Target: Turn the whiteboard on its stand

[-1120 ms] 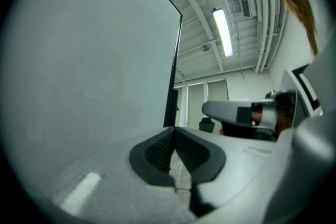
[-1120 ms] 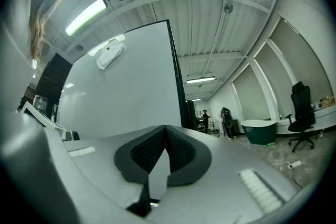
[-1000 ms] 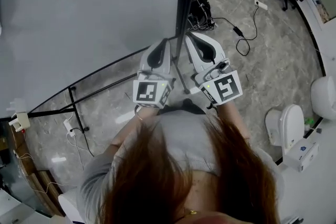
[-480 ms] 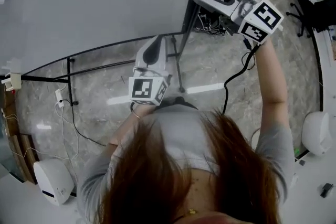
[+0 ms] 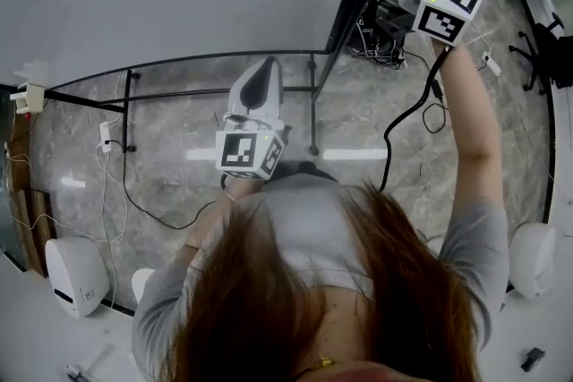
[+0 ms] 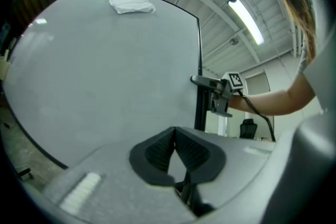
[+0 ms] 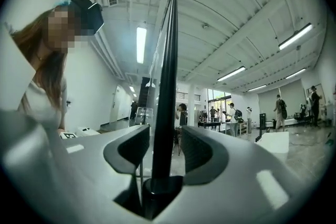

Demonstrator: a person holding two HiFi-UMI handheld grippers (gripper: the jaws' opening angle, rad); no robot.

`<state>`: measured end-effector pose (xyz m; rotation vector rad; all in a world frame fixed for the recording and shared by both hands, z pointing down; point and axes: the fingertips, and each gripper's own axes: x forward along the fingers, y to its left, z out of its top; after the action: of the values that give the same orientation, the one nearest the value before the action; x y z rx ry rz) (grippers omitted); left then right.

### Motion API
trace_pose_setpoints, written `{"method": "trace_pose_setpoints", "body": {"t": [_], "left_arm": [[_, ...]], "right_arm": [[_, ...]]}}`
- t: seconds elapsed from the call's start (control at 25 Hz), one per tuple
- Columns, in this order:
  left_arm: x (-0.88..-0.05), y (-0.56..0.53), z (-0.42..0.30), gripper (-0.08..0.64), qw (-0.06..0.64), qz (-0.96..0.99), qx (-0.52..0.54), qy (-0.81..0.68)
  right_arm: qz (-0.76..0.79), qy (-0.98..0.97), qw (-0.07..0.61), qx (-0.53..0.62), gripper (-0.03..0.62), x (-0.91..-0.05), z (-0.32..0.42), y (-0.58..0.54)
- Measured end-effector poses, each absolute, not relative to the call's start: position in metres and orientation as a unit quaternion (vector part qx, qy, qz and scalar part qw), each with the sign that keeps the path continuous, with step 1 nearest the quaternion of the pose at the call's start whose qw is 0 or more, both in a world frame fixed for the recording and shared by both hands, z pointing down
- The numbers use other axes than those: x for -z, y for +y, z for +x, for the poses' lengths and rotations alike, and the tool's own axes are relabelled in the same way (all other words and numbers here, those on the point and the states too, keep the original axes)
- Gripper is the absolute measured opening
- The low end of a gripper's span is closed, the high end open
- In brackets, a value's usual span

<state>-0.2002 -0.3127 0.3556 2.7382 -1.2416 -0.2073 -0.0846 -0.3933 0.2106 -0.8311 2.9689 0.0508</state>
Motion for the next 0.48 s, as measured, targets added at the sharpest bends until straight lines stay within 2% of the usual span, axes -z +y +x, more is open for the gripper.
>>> {"method": "trace_pose_setpoints", "body": {"t": [0.04, 0.32, 0.48], "left_arm": [[-0.357, -0.312, -0.202, -0.002, 0.064, 0.906, 0.067, -0.414], [-0.369, -0.302, -0.201, -0.002, 0.072, 0.902, 0.056, -0.422], [-0.374, -0.300, -0.198, -0.002, 0.071, 0.907, 0.054, -0.411]], "right_arm": [[-0.267, 0.963, 0.035, -0.010, 0.174, -0.210, -0.084, -0.395], [-0.225, 0.974, -0.024, -0.034, 0.129, -0.220, -0.096, -0.391], [-0.202, 0.979, -0.022, -0.036, 0.106, -0.220, -0.097, -0.390]]}}
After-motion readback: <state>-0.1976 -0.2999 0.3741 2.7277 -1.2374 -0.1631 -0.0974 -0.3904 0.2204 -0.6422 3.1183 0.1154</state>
